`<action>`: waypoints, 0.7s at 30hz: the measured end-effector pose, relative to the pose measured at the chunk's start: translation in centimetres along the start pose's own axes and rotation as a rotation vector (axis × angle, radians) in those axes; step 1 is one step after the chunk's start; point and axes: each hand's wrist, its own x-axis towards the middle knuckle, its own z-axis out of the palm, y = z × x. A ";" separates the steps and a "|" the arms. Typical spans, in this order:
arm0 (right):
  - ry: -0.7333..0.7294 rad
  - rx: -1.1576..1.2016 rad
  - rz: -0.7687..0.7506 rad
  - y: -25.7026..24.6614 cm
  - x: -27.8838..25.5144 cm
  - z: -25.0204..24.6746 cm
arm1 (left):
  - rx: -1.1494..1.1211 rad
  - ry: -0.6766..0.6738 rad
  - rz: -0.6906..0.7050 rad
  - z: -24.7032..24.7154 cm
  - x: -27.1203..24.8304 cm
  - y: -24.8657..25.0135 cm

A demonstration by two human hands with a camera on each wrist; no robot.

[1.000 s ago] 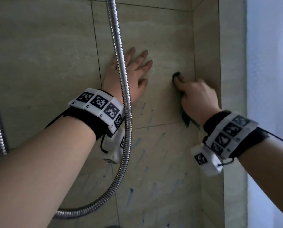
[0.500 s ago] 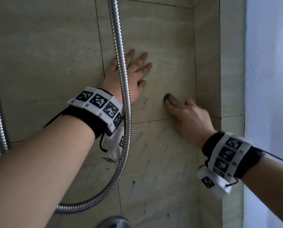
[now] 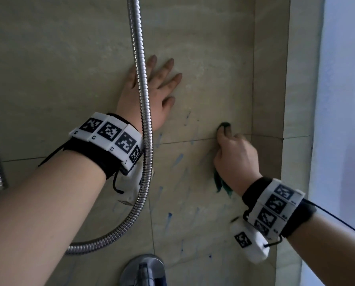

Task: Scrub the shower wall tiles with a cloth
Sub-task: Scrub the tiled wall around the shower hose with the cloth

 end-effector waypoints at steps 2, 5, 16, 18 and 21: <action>0.023 0.032 -0.047 -0.1 -0.5 0.2 | -0.005 -0.002 -0.005 0.1 0.0 0.2; 0.082 0.055 -0.066 0.3 1.1 0.0 | -0.028 0.001 0.012 0.1 -0.1 0.1; 0.285 0.195 -0.398 -4.5 2.1 1.3 | 0.079 0.127 -0.053 -0.5 -1.9 -1.1; 0.243 0.117 -0.582 -4.9 1.3 1.8 | 0.072 0.111 -0.062 -0.4 -1.8 -1.0; 0.286 0.040 -0.531 -3.5 2.5 -0.5 | 0.076 0.142 -0.035 -0.2 -1.8 -1.1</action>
